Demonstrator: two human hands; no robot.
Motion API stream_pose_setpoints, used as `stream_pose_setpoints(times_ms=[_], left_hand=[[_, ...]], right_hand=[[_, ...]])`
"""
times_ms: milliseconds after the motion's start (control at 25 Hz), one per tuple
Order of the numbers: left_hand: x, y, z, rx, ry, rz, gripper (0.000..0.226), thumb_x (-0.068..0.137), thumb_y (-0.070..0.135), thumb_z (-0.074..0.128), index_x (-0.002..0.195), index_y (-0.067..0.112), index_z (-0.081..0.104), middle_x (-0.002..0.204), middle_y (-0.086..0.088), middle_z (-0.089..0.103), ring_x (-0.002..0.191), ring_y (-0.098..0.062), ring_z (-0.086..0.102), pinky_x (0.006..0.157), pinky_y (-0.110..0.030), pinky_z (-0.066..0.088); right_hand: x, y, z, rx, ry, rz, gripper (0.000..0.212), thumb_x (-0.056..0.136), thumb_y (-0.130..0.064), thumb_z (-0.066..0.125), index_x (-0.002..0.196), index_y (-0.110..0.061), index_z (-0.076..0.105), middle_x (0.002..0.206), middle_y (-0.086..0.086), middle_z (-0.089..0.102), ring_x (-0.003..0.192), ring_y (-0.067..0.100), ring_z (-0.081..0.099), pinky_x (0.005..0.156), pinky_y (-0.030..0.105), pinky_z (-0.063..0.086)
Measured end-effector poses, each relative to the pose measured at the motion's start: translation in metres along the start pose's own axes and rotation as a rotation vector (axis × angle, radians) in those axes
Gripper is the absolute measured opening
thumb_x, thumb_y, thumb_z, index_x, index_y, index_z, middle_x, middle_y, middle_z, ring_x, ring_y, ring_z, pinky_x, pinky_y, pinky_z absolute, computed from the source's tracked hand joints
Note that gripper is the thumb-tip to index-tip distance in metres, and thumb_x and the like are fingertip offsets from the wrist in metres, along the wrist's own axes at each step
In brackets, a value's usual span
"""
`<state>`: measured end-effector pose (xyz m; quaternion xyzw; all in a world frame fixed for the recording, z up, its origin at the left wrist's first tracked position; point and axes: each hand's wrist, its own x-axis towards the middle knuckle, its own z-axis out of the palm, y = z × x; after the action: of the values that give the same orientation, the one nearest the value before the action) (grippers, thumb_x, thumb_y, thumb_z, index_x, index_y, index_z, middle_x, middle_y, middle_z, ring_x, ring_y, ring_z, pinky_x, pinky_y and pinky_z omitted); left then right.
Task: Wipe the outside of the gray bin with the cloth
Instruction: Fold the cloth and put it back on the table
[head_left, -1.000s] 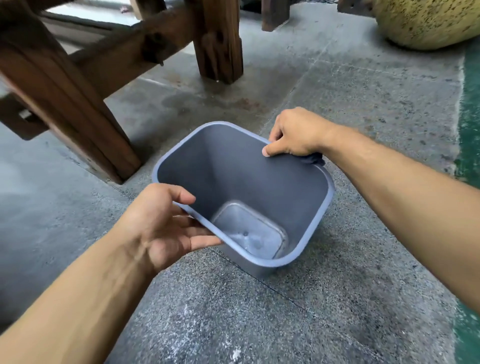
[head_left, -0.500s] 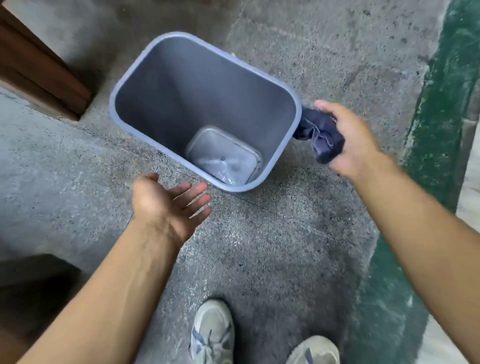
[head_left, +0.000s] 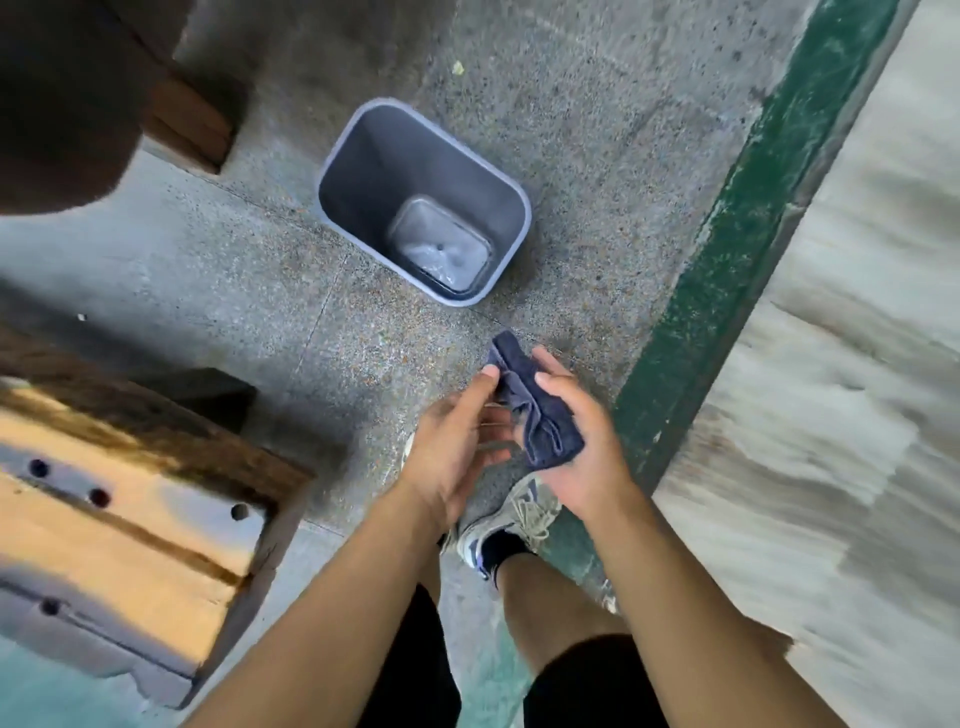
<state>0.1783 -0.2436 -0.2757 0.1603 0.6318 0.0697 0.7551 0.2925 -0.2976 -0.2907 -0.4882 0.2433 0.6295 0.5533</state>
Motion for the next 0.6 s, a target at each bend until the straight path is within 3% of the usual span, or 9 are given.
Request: stream_pose_setpoints(times_ms=[80,160,240,440,600], left_hand=[[-0.045,0.014,0.002,-0.071,-0.018,0.047,0.026,0.097,0.037,0.061,0.086,0.014,0.068,0.063,0.002,0.067,0.054,-0.009,0.061,0.055,-0.022,0.049],[-0.09,0.029,0.0,-0.133,-0.051,0.071,0.019,0.095,0.029,0.065,0.09,0.01,0.065,0.07,-0.002,0.07,0.059,-0.009,0.064,0.056,-0.021,0.052],[-0.132,0.046,-0.008,-0.175,-0.109,0.115,0.018,0.087,0.021,0.073,0.092,0.007,0.065,0.084,-0.012,0.072,0.069,-0.014,0.068,0.064,-0.025,0.057],[-0.205,0.104,-0.027,-0.282,-0.232,0.17,0.033,0.082,0.017,0.075,0.111,0.003,0.068,0.104,-0.019,0.072,0.089,-0.024,0.069,0.085,-0.035,0.057],[-0.24,0.154,-0.034,-0.287,-0.24,0.214,0.008,0.092,0.005,0.065,0.098,0.003,0.07,0.089,-0.016,0.076,0.073,-0.02,0.072,0.075,-0.037,0.058]], right_hand=[[-0.039,-0.003,0.019,-0.136,-0.004,-0.082,0.039,0.09,-0.003,0.057,0.127,-0.015,0.064,0.119,0.019,0.07,0.094,0.029,0.073,0.075,0.038,0.06],[-0.08,-0.004,0.045,-0.33,0.003,-0.201,0.044,0.082,-0.006,0.062,0.124,-0.018,0.067,0.127,0.013,0.069,0.116,0.028,0.066,0.103,0.046,0.05],[-0.124,-0.008,0.076,-0.462,-0.029,-0.252,0.046,0.082,-0.009,0.061,0.125,-0.023,0.067,0.132,0.004,0.068,0.126,0.022,0.061,0.114,0.046,0.04],[-0.192,-0.023,0.144,-0.5,-0.044,-0.315,0.046,0.081,-0.01,0.061,0.123,-0.027,0.067,0.133,0.0,0.067,0.126,0.018,0.061,0.108,0.04,0.044],[-0.222,-0.036,0.196,-0.582,0.043,-0.376,0.021,0.088,-0.01,0.063,0.097,-0.028,0.068,0.11,0.012,0.072,0.102,0.026,0.067,0.092,0.043,0.05]])
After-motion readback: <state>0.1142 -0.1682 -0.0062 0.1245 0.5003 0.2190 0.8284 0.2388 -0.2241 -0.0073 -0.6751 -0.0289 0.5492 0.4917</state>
